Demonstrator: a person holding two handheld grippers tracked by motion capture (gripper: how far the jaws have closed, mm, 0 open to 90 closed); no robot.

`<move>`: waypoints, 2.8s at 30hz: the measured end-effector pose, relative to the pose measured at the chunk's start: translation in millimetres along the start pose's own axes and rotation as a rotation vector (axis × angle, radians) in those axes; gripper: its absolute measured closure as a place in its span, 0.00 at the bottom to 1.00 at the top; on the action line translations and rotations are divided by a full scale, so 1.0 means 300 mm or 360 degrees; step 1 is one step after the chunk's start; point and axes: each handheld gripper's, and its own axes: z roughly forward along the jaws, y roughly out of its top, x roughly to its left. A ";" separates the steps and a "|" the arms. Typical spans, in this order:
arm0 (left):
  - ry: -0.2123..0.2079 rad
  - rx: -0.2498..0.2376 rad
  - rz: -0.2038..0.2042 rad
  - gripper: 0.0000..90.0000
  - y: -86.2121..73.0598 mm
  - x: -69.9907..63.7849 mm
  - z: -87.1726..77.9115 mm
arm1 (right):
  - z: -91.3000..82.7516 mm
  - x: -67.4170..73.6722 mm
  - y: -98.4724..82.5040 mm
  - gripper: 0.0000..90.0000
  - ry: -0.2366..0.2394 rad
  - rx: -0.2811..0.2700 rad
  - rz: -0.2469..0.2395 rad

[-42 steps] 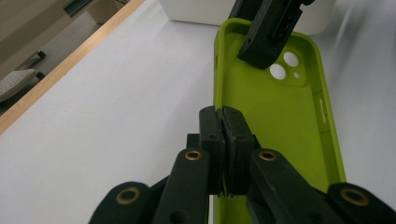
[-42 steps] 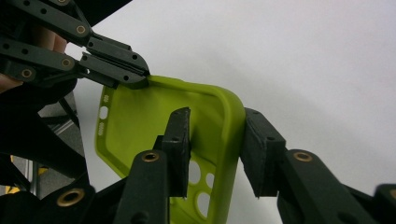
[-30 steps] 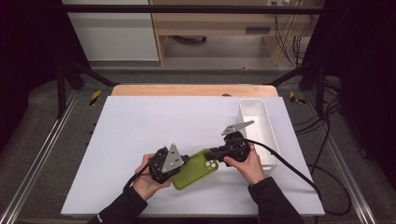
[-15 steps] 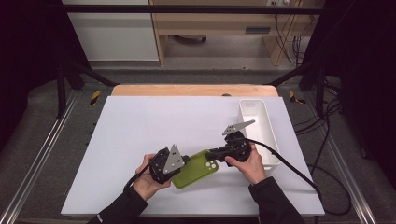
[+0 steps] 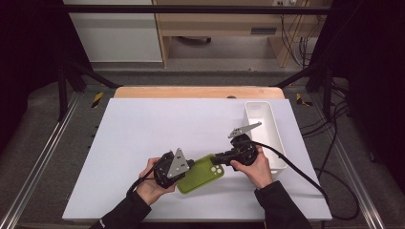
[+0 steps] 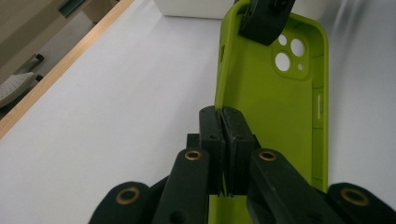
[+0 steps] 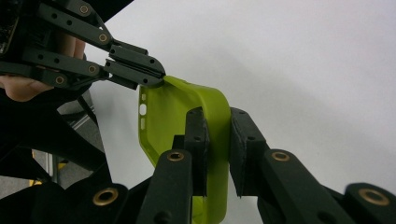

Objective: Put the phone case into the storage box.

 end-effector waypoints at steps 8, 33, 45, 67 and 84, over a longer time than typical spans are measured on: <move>-0.0019 0.0000 -0.0020 0.96 -0.002 -0.003 0.008 | -0.005 0.005 0.000 0.88 -0.0019 -0.0004 0.0003; -0.0001 -0.0387 -0.0489 0.40 -0.041 0.109 -0.052 | -0.072 0.011 0.005 0.88 -0.0210 -0.0135 -0.0065; 0.0056 -0.0451 -0.0701 0.18 -0.106 0.205 -0.096 | -0.113 0.019 0.005 0.88 -0.0325 -0.0184 -0.0142; 0.0056 -0.0464 -0.0763 0.06 -0.251 0.247 -0.124 | -0.209 0.039 0.013 0.88 -0.0491 -0.0290 -0.0259; 0.0154 -0.0467 -0.0770 0.05 -0.370 0.247 -0.167 | -0.268 0.058 0.065 0.88 -0.0616 -0.0302 -0.0355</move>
